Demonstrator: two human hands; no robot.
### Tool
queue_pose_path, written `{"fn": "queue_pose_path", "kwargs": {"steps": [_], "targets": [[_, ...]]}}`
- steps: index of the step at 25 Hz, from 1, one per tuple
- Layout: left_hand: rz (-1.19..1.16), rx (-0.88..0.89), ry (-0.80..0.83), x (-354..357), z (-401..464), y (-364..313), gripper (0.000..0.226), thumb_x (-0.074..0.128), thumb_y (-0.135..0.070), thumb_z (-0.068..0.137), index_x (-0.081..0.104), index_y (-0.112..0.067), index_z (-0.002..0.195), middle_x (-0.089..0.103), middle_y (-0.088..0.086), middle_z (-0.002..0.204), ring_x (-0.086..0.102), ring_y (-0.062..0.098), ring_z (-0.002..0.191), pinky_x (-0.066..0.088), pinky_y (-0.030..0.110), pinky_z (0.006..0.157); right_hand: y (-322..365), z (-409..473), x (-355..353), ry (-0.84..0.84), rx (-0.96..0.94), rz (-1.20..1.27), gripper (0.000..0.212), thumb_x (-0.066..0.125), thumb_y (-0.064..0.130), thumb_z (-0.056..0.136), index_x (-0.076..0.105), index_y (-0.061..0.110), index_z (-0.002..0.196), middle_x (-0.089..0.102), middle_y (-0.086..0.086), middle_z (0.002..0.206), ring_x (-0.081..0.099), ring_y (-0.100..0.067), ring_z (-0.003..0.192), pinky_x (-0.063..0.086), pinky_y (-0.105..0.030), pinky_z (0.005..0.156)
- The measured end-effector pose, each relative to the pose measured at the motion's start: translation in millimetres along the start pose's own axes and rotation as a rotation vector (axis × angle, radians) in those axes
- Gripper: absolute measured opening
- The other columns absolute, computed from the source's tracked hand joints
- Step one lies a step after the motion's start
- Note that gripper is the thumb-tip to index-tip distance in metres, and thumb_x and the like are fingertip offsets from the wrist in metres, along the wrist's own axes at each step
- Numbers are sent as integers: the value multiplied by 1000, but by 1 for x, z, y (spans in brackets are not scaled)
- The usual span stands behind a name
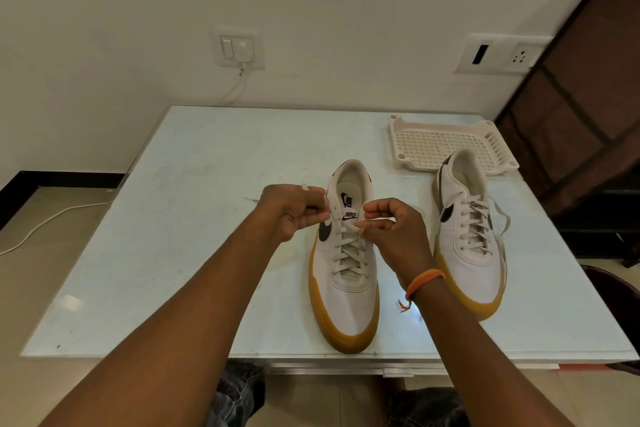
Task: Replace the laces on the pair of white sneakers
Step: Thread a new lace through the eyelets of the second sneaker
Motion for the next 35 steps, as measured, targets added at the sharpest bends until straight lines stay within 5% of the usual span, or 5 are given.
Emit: {"fn": "queue_pose_path", "kwargs": {"steps": [7, 12, 18, 28, 35], "targets": [[12, 159, -49, -15, 2, -15, 17, 70, 12, 78, 70, 0, 90, 73, 16, 88, 72, 23, 75, 61, 27, 67, 8, 1, 1, -66, -323, -436, 47, 61, -16, 77, 67, 17, 110, 54, -2, 111, 54, -10, 91, 43, -6, 72], [-35, 174, -56, -14, 6, -14, 19, 70, 12, 77, 70, 0, 91, 73, 16, 89, 71, 22, 75, 59, 24, 65, -1, 8, 5, 80, -551, -868, 38, 75, 0, 76, 73, 21, 107, 55, -11, 120, 58, -29, 96, 55, -44, 76], [-128, 116, -103, -20, 12, -6, 17, 70, 11, 79, 69, 1, 92, 71, 16, 88, 70, 21, 73, 59, 24, 64, 3, 10, -8, 135, -404, -478, 16, 75, 16, 82, 72, 20, 97, 50, 2, 106, 55, 3, 91, 42, -5, 73], [-82, 107, -70, -11, 12, -3, 12, 68, 12, 81, 67, 2, 86, 69, 16, 86, 68, 23, 75, 60, 23, 61, 0, -19, 16, -103, -361, -712, 10, 71, 4, 83, 62, 6, 80, 51, -9, 99, 57, -20, 72, 55, -32, 65], [-70, 38, -24, -7, 17, 0, 11, 66, 8, 85, 64, -2, 88, 66, 13, 83, 65, 18, 71, 58, 21, 59, -25, 3, 1, 29, -17, -391, 19, 63, 11, 91, 64, 24, 77, 49, -8, 111, 58, -16, 87, 48, -22, 81]]}}
Point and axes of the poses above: each hand's wrist, its own z-axis towards the middle knuckle, its own x-axis out of the palm, y = z × x, the point moved 3 cm from there along z, towards the middle knuckle
